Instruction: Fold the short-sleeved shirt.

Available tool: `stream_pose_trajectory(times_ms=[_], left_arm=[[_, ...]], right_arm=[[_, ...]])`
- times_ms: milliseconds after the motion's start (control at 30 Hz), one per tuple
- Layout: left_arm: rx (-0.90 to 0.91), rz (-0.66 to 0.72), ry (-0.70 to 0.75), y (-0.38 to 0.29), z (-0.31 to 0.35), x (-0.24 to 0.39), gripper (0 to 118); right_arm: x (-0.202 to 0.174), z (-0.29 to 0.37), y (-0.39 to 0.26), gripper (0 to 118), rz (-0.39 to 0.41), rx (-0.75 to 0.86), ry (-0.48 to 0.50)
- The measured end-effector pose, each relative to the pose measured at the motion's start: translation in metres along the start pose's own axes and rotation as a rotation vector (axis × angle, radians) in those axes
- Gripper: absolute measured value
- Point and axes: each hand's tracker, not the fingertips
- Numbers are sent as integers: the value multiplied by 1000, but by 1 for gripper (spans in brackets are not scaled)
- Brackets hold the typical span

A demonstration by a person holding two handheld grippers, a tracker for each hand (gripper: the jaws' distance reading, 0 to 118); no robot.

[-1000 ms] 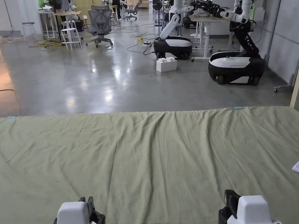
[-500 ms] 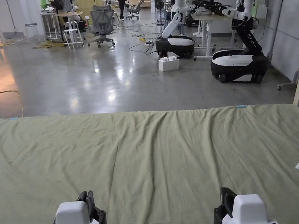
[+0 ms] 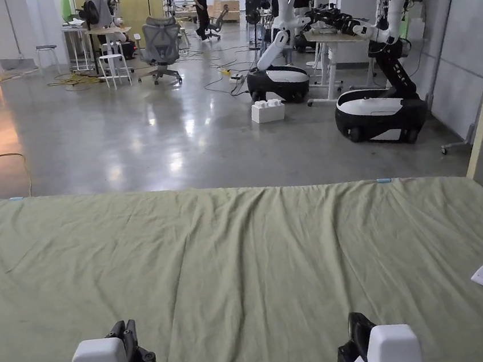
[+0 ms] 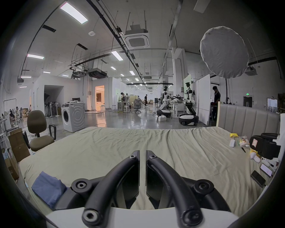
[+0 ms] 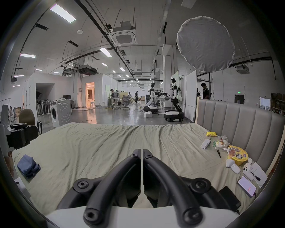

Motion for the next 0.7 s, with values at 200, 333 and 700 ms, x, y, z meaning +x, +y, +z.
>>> stream_pose_trajectory(times_ms=[200,333,700], left_arm=[[-7,3,40,-4,3,-7,67],[13,-3,48,-4,9,-8,71],[-10,-29,33,-18,15,-9,98]], right_arm=[[-3,1,2,71,8,-5,5],[-4,3,1,77,5,8,-19],[-4,3,0,111,-3,-20,-31]])
